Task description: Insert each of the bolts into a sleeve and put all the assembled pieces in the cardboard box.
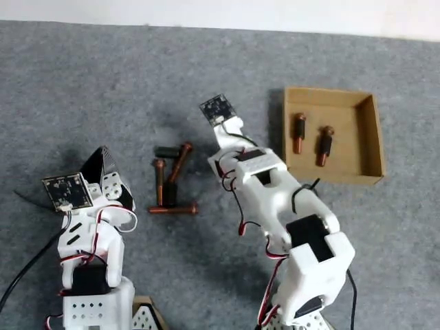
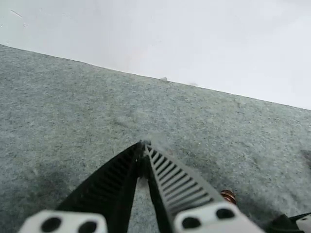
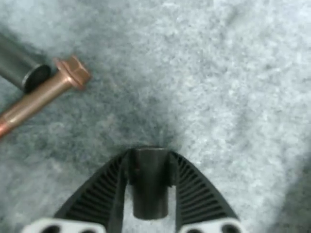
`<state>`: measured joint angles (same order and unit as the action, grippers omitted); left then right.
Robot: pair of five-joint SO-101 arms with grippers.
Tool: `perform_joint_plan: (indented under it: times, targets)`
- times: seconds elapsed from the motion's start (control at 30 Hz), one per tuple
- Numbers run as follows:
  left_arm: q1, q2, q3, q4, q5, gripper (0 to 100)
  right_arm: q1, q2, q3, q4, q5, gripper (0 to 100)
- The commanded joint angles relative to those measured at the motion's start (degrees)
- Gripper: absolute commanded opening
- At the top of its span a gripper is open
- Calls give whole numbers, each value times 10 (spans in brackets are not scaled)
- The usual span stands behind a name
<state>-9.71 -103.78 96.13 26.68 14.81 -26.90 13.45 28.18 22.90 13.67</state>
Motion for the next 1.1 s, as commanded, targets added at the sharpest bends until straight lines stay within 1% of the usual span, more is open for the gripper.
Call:
perform_joint_plan:
  times: [0.0,0.1,0.27,0.33,0.73,0.8,0.9,1.07]
  targets:
    - [7,-6,10,1,-14,17,16,-89,12,15,1,5]
    - [7,-6,10,1,-14,17,30,-173,75,5,1,5]
    - [7,-6,10,1,-14,17,32,-303,192,-84,1,5]
    - [7,-6,10,1,-14,17,32,-348,229,-98,1,5]
    - [9,-4,10,2,-14,18,35,-526,357,-100,2,5]
    - [33,4,10,2,-14,18,33,-545,375,-100,2,5]
    - [79,57,14,-4,-15,18,33,-560,395,-100,4,5]
    - [121,181,15,-105,-59,18,32,-562,398,-100,4,5]
